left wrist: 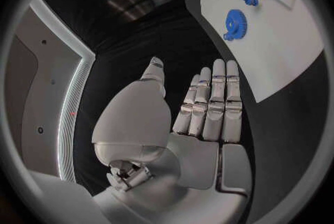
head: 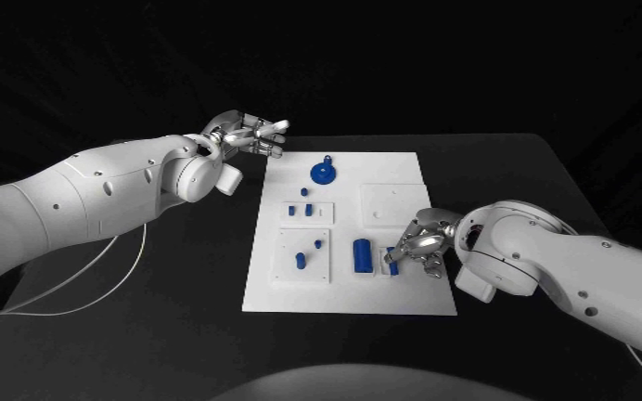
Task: Assemble the parts on the task board
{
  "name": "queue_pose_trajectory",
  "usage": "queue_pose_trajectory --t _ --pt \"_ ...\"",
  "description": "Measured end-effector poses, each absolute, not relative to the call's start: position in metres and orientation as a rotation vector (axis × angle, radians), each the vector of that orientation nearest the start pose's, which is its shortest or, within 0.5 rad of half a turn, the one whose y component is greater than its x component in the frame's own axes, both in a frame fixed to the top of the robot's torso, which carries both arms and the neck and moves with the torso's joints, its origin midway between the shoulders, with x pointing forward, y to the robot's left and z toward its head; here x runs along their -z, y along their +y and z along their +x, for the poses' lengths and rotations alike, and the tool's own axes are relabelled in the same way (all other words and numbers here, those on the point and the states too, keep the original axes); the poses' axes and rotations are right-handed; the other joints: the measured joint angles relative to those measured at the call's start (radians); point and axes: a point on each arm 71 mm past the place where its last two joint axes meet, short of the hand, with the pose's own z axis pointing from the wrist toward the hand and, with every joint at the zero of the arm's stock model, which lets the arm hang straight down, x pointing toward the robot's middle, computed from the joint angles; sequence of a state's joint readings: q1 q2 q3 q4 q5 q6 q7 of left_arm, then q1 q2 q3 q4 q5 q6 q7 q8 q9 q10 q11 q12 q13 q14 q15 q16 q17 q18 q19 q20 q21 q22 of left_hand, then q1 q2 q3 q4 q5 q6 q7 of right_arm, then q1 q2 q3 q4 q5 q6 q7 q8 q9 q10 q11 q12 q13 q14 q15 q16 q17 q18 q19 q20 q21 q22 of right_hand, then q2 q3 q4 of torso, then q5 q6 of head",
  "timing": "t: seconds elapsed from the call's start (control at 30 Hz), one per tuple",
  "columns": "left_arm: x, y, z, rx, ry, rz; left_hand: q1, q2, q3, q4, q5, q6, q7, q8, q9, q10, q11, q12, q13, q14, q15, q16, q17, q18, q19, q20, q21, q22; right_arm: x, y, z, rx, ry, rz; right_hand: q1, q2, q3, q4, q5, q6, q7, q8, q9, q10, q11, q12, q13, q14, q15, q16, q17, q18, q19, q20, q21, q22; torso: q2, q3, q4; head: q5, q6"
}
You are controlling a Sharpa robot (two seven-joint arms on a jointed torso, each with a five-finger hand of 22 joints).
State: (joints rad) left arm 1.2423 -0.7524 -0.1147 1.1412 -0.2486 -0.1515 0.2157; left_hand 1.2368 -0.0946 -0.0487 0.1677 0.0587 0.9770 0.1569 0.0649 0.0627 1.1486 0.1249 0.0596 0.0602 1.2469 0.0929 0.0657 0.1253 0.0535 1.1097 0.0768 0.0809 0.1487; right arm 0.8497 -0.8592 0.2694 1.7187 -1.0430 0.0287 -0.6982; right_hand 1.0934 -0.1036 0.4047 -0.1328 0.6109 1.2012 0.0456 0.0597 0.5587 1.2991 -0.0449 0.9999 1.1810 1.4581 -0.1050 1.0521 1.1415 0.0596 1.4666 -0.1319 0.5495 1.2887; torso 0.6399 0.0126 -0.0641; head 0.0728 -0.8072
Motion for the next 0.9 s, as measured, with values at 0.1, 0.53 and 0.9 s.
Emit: queue_pose_trajectory --t 0.1,0.53,0.9 --pt "0.2110 0.2758 0.5460 1.190 1.646 -0.954 0.000 0.000 0.000 0.000 0.000 0.000 0.000 0.000 0.000 0.000 0.000 0.000 0.000 0.000 0.000 0.000 0.000 0.000 0.000 0.000 0.000 0.000 0.2566 -0.1818 0.4125 -0.551 2.398 0.469 0.000 0.000 -0.005 -0.005 -0.011 0.002 -0.002 0.000 0.000 0.000 0.000 0.000 0.000 0.000 0.000 0.000 -0.001 0.000 0.000 0.000 0.000 -0.002 0.000 0.0003 0.0000 0.001 0.000" --pt "0.2111 0.2759 0.5459 1.189 1.648 -0.955 0.000 0.000 0.004 0.004 0.000 0.000 0.000 0.000 0.000 0.000 0.000 0.000 0.000 0.000 0.000 0.000 0.000 0.000 0.000 0.000 0.000 0.000 0.2598 -0.1800 0.4134 -0.547 2.407 0.466 0.016 0.016 -0.032 -0.035 -0.103 0.007 -0.007 0.003 0.044 0.000 0.000 -0.002 0.000 0.000 0.000 -0.004 -0.002 0.000 0.000 0.000 -0.006 -0.015 0.000 0.0009 -0.0005 0.004 0.000" --pt "0.2112 0.2761 0.5458 1.188 1.648 -0.955 0.000 0.000 0.001 0.007 0.000 0.000 0.000 0.000 0.000 0.000 0.000 0.000 0.000 0.000 0.000 0.000 0.000 0.000 0.000 0.000 0.000 0.000 0.2602 -0.1807 0.4155 -0.544 2.399 0.477 0.033 0.033 -0.030 -0.033 -0.304 0.008 -0.031 0.007 0.034 0.000 0.000 0.011 0.005 0.000 0.000 -0.004 -0.003 0.000 0.000 0.000 -0.006 -0.026 0.000 0.0009 -0.0006 0.005 0.001"
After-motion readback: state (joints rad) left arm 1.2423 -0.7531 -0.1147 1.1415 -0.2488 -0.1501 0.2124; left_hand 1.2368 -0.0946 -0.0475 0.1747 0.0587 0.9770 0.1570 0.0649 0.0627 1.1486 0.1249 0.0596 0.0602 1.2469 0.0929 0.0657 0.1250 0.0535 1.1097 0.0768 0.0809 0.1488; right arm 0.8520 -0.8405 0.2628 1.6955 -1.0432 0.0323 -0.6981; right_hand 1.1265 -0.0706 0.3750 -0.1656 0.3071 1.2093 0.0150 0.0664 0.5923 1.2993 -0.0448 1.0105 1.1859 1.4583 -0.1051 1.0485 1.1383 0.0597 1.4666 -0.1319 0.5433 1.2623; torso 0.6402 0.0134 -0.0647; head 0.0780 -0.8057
